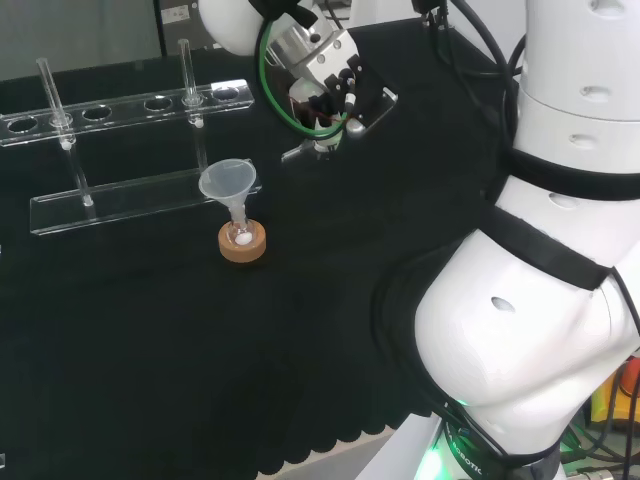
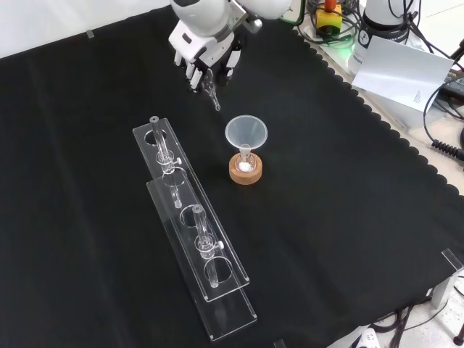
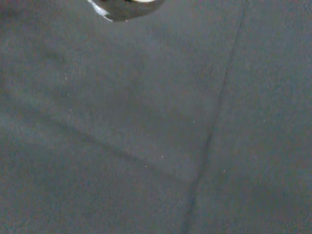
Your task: Put the weighing funnel back on the table.
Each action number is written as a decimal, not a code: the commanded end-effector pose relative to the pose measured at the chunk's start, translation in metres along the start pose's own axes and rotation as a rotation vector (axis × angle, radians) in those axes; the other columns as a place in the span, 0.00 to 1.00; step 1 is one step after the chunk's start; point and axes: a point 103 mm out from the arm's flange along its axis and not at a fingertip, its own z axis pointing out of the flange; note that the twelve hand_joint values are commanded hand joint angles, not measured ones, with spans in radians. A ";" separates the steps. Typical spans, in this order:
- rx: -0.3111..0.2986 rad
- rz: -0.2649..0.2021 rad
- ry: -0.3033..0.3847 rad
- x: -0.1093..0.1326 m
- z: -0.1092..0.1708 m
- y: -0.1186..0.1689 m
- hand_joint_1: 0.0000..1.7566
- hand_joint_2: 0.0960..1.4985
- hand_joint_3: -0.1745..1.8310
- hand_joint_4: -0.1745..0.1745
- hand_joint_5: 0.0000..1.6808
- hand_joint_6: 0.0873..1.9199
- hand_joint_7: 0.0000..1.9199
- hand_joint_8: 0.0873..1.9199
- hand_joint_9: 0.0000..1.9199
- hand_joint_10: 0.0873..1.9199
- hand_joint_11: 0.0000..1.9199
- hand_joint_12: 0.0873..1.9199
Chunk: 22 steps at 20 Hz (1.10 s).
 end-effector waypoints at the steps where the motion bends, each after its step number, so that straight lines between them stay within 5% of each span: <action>1: 0.013 0.008 0.049 -0.004 0.023 0.013 0.62 0.72 0.00 0.96 0.70 0.35 0.62 0.18 0.69 0.05 0.44 0.51; 15: -0.022 -0.069 0.162 0.018 0.067 0.046 0.62 0.73 0.00 0.93 0.69 0.35 0.62 0.18 0.69 0.05 0.44 0.51; 22: -0.039 -0.069 0.199 0.022 0.085 0.058 0.62 0.73 0.00 0.89 0.69 0.36 0.62 0.18 0.69 0.05 0.45 0.51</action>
